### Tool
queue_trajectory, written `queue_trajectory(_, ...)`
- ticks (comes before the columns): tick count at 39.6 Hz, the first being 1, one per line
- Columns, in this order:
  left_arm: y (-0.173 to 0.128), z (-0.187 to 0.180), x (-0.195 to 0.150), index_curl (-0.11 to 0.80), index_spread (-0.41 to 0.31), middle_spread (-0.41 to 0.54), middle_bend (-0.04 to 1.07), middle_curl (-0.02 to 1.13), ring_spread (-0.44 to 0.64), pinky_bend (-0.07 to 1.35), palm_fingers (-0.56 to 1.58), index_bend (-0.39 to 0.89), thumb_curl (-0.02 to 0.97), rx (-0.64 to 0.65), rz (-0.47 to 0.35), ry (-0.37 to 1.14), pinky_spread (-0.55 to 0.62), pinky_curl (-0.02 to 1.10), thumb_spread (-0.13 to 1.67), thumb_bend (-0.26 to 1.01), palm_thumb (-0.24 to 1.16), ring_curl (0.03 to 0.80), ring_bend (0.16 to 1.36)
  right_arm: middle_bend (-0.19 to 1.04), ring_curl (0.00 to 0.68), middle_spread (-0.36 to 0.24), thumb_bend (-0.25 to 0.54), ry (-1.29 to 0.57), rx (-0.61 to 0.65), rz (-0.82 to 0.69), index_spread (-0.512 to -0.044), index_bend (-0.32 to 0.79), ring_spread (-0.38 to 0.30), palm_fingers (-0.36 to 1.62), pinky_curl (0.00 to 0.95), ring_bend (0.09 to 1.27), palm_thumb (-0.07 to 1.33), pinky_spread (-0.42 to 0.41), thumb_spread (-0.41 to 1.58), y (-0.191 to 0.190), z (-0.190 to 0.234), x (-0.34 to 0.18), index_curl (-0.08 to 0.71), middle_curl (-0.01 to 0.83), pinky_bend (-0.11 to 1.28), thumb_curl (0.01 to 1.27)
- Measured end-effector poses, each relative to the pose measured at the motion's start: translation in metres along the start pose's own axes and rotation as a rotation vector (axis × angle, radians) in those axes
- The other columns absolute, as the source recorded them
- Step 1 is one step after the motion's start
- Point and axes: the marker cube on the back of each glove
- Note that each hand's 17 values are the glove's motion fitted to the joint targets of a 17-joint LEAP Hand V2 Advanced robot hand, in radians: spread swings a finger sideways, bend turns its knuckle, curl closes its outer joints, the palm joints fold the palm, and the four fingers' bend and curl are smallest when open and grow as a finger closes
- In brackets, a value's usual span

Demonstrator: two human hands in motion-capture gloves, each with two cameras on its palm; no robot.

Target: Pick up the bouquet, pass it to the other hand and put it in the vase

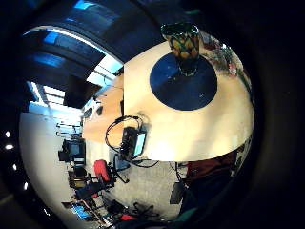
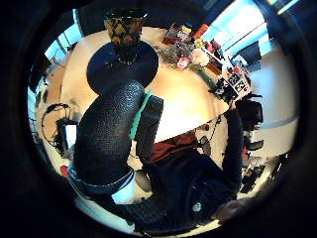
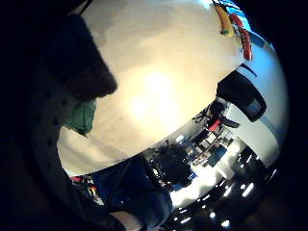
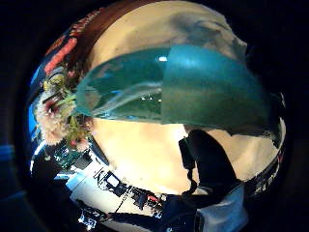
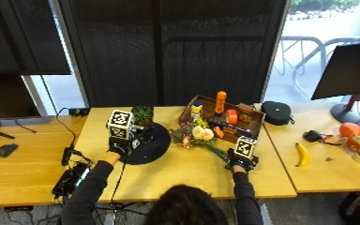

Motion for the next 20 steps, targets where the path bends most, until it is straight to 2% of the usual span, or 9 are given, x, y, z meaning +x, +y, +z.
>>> queue_trajectory(5,-0.002,0.004,0.001,0.351,-0.070,0.119,0.17,0.31,0.21,0.29,0.23,0.17,0.269,0.003,0.007,0.008,0.31,0.33,1.17,-0.02,0.15,0.275,0.46,0.37,0.409,-0.137,0.003,0.028,0.109,0.000,-0.209,0.10,-0.218,0.66,0.356,0.69,0.76,-0.001,0.99,-0.008,-0.001,-0.008,0.104,0.454,0.63,0.39)
queue_trajectory(11,-0.001,0.002,0.007,0.362,-0.070,0.137,0.15,0.31,0.24,0.31,0.21,0.18,0.272,0.021,0.018,0.005,0.31,0.34,1.17,-0.02,0.15,0.274,0.44,0.29,0.390,-0.143,-0.001,0.062,0.133,0.087,-0.279,0.24,-0.214,0.69,0.339,0.59,0.82,0.021,1.00,-0.001,0.005,-0.013,0.190,0.440,0.55,0.38)
queue_trajectory(13,0.000,0.000,0.010,0.366,-0.070,0.144,0.15,0.30,0.25,0.31,0.21,0.19,0.273,0.025,0.025,0.005,0.31,0.34,1.17,-0.02,0.16,0.273,0.43,0.28,0.383,-0.151,0.003,0.054,0.150,0.106,-0.287,0.25,-0.228,0.73,0.326,0.58,0.84,0.021,1.01,0.002,0.007,-0.016,0.209,0.436,0.51,0.38)
queue_trajectory(14,0.001,-0.001,0.011,0.368,-0.069,0.146,0.15,0.30,0.25,0.31,0.21,0.19,0.273,0.026,0.030,0.006,0.31,0.34,1.17,-0.02,0.16,0.271,0.43,0.27,0.391,-0.162,0.020,0.041,0.160,0.103,-0.279,0.33,-0.235,0.83,0.309,0.60,0.88,0.020,1.03,0.003,0.008,-0.018,0.243,0.436,0.45,0.38)
queue_trajectory(20,0.003,-0.002,0.013,0.379,-0.069,0.154,0.15,0.29,0.26,0.31,0.21,0.19,0.274,0.028,0.042,0.001,0.31,0.34,1.17,-0.02,0.16,0.271,0.42,0.21,0.396,-0.179,0.042,-0.076,0.220,0.058,-0.272,0.35,-0.251,0.95,0.296,0.59,0.96,-0.021,1.07,0.005,0.014,-0.026,0.298,0.432,0.37,0.38)
